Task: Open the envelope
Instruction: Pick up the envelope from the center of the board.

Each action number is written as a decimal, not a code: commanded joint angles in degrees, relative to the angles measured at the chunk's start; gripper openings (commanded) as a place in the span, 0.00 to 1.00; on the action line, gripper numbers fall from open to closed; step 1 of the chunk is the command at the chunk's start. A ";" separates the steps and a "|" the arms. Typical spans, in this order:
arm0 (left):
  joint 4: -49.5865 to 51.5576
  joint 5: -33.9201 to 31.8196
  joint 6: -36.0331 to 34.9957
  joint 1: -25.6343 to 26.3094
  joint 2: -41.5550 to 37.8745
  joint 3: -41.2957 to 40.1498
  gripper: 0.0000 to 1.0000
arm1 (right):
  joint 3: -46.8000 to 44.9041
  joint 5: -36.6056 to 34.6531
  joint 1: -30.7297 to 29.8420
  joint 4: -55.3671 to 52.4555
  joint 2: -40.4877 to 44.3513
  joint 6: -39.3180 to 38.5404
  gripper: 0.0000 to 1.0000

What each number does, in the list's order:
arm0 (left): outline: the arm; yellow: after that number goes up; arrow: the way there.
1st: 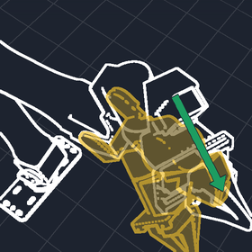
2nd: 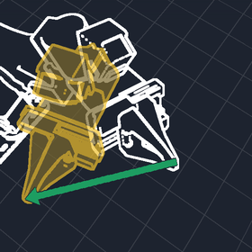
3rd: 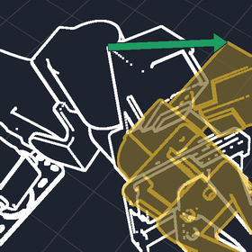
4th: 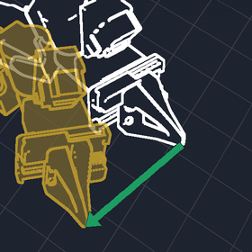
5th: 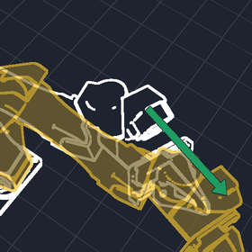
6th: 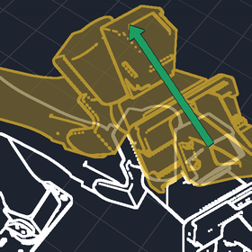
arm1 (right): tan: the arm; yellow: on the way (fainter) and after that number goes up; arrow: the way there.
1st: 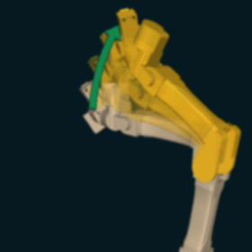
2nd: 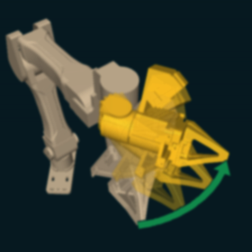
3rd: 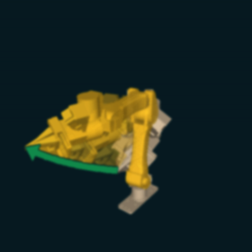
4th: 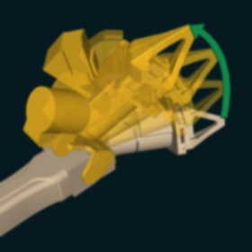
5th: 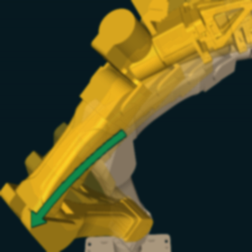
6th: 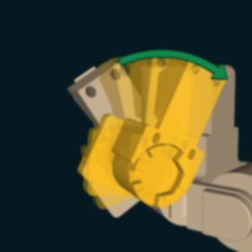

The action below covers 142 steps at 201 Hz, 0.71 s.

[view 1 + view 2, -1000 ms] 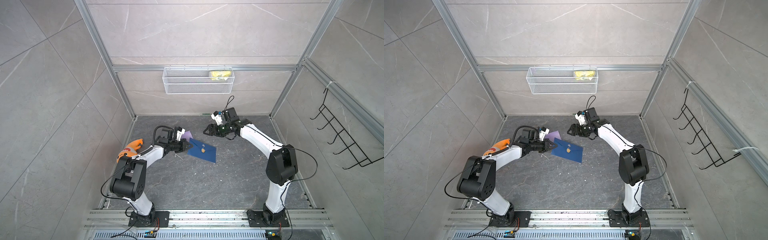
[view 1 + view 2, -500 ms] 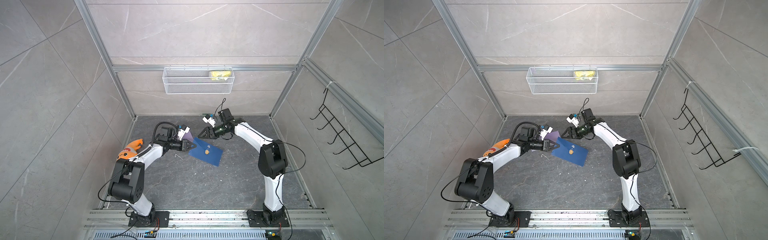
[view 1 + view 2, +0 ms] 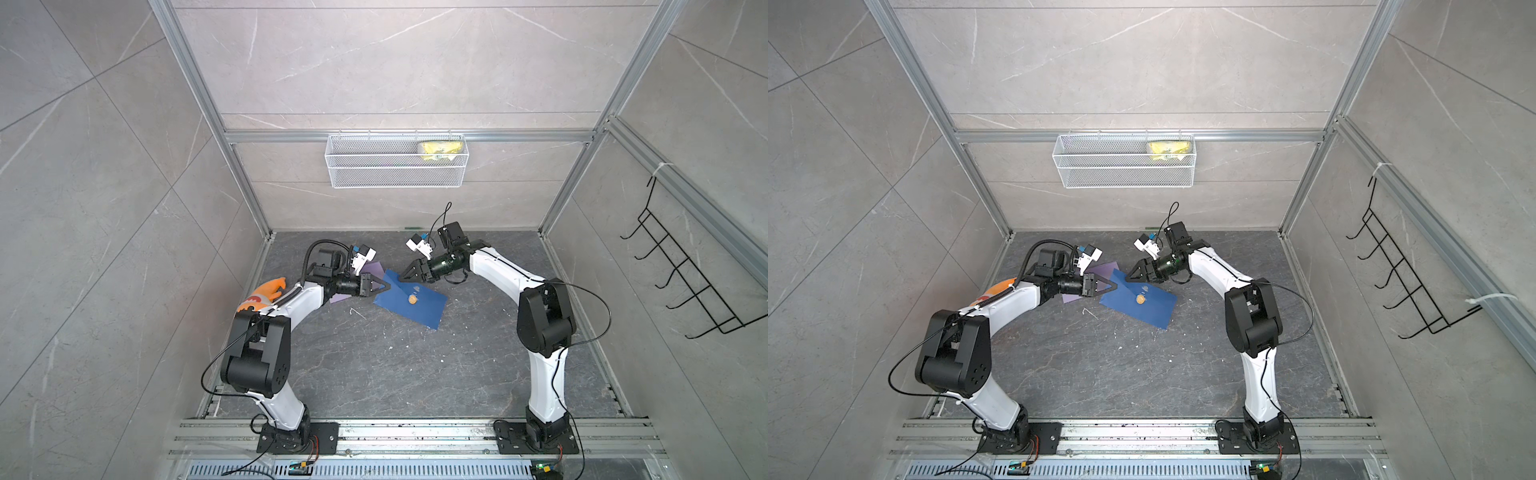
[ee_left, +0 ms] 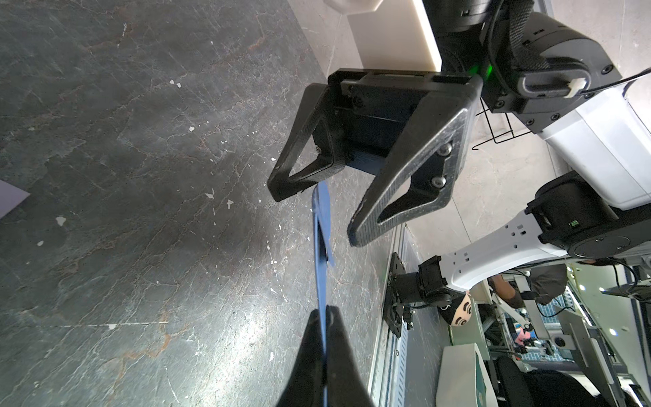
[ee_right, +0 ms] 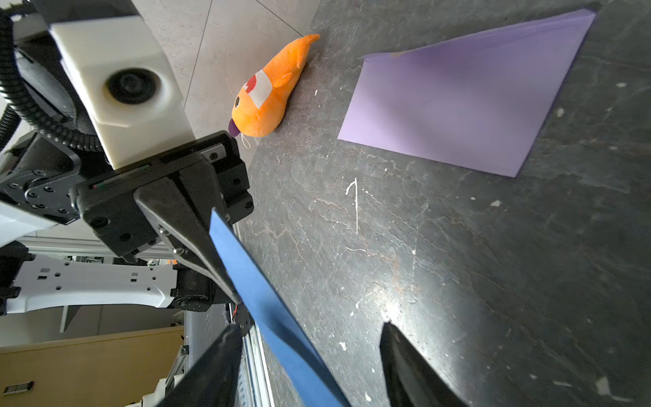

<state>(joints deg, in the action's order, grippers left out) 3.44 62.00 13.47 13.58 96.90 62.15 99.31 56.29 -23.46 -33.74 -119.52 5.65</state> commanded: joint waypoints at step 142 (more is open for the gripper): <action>1.35 -0.72 -2.20 -0.49 4.72 6.73 0.00 | 0.72 -5.99 -2.16 -1.77 0.66 -1.30 0.26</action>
<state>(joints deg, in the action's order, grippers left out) 5.26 61.49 12.86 13.39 101.73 66.02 99.33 50.26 -24.14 -33.67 -119.52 4.80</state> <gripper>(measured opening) 0.049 0.293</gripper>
